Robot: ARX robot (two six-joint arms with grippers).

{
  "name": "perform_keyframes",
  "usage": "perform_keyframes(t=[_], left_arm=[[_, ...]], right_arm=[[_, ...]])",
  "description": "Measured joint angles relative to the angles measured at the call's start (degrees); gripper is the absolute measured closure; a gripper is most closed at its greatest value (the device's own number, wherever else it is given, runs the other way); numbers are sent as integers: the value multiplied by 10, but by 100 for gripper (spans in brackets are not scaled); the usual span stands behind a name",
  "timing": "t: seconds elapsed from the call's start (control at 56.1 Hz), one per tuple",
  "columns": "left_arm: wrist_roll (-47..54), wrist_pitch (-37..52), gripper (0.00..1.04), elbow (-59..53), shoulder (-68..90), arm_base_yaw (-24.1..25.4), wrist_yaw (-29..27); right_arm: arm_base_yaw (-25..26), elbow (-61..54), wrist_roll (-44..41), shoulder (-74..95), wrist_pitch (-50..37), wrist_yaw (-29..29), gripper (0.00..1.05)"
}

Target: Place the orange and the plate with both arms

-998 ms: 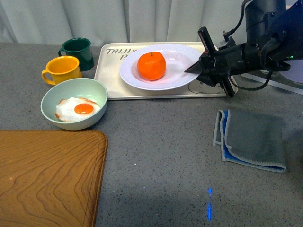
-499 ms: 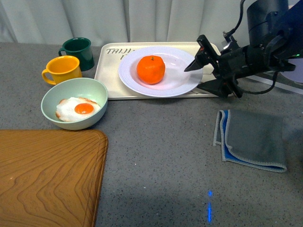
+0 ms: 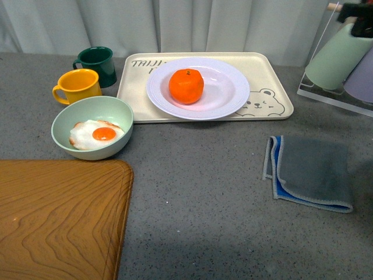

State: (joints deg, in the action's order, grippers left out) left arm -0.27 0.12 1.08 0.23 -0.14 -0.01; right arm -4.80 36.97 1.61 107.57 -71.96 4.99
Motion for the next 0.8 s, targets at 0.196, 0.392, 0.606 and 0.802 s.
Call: perform_keyframes(t=[0.196,0.392,0.606,0.802], left_arm=[[0,0,7,0,0,0,0],[0,0,7,0,0,0,0],[0,0,7,0,0,0,0],[0,0,7,0,0,0,0]], right_arm=[[10,-115,-11,-80,-8,-11,100],[29,-198,-14,-175,-2,-40,104],[48,-272,-14,-337,86,-47,104],[48,-315,-14,-431,140,-48,104]])
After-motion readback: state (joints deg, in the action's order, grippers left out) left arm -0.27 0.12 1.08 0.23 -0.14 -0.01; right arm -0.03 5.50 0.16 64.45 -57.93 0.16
